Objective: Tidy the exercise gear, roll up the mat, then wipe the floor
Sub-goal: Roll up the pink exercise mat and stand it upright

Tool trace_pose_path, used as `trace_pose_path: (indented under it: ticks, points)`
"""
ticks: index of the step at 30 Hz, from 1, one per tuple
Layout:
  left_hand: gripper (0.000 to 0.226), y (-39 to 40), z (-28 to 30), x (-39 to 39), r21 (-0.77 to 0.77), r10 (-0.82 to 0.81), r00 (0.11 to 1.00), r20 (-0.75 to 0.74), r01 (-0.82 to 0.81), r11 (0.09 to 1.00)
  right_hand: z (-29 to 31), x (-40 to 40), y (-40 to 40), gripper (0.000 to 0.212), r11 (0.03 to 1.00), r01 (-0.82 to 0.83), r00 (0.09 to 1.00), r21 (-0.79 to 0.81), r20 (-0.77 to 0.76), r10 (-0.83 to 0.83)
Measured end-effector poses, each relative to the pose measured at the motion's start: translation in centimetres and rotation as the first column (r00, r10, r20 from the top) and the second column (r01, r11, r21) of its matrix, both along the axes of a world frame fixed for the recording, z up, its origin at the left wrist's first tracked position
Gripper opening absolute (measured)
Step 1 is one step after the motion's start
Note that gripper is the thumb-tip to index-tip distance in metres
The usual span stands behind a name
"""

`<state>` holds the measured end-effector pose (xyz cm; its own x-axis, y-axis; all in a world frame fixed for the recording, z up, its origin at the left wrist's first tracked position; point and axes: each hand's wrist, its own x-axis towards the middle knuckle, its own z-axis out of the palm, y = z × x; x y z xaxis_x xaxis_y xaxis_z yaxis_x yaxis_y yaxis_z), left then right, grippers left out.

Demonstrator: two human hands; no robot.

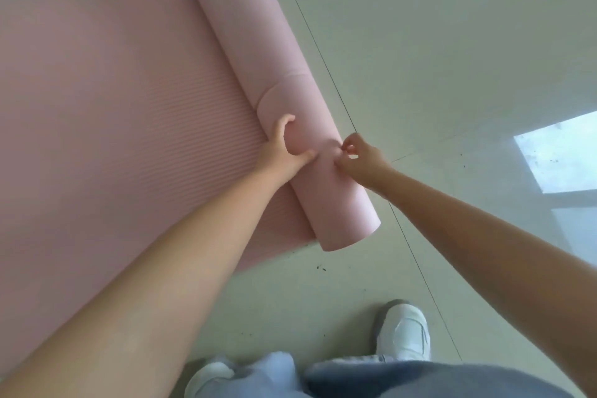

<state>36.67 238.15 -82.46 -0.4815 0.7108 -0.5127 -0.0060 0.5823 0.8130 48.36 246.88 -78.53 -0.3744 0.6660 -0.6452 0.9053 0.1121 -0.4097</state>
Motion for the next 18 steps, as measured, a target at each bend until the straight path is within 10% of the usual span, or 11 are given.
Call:
trace_pose_path:
  ticks: [11,18]
  points:
    - [0.068,-0.9,-0.7,-1.5,0.116,0.077,0.994,-0.074,-0.068,0.991,-1.9,-0.2,-2.3,0.055,0.994,0.069,0.99,0.08,-0.126,-0.058]
    - [0.073,-2.0,-0.9,-0.8,0.075,0.174,0.944,0.28,-0.203,0.976,-1.3,0.5,-1.1,0.054,0.976,0.142,0.971,-0.164,-0.17,-0.169]
